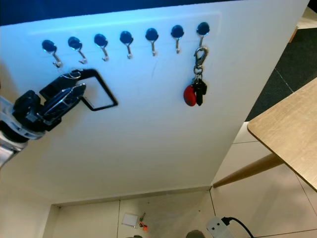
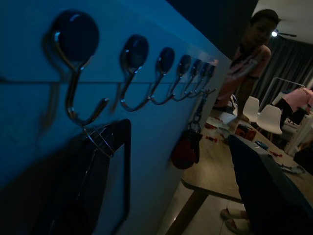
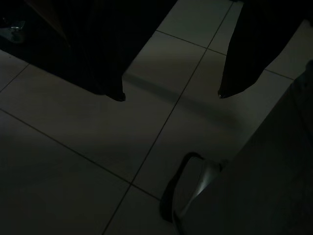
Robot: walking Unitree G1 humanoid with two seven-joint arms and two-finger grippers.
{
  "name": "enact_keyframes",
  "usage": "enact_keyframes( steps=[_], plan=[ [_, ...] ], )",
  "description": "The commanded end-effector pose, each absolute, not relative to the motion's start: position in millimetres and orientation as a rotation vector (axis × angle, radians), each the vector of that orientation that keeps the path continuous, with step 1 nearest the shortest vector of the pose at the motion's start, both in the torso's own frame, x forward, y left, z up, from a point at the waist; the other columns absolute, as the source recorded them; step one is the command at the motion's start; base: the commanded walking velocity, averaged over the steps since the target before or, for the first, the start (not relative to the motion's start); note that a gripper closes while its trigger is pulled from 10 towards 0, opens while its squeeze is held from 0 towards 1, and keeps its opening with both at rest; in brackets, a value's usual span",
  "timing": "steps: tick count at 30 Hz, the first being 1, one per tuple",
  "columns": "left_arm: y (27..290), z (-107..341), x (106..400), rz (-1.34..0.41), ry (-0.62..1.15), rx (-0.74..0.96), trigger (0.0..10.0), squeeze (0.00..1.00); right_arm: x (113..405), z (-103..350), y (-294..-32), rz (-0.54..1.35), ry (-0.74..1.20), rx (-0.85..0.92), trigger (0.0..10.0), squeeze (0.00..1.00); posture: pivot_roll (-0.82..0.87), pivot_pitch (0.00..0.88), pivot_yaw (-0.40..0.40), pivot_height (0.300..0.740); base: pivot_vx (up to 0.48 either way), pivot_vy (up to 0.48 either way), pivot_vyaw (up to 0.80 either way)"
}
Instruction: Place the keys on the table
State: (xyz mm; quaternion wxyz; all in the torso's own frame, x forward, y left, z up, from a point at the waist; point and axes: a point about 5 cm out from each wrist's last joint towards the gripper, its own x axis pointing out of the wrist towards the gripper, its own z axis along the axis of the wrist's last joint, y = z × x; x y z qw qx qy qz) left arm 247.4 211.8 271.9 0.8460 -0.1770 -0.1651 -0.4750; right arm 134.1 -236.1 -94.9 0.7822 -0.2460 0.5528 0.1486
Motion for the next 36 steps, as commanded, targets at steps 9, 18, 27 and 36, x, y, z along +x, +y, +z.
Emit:
enact_keyframes(
  steps=[9,18,27,36],
  plan=[
    [212,261,260,-0.939,-0.255,-0.367,10.0,0.00,124,-99,-232,0.322,1.213,-0.503,10.0,0.00,-0.10,0.168,0.085,0.740,0.000,0.000,0.00],
    [219,272,251,-0.969,-0.313,-0.419,10.0,1.00,123,-99,-234,0.319,1.217,-0.509,10.0,0.00,-0.10,0.165,0.083,0.740,0.000,0.000,0.00],
    [231,284,242,-0.999,-0.396,-0.433,10.0,1.00,123,-100,-232,0.319,1.216,-0.508,10.0,0.00,-0.09,0.170,0.083,0.740,0.000,0.000,0.00],
    [235,283,241,-0.990,-0.377,-0.430,10.0,1.00,122,-99,-233,0.313,1.217,-0.506,10.0,0.00,-0.10,0.175,0.080,0.740,0.000,0.000,0.00]
  ],
)
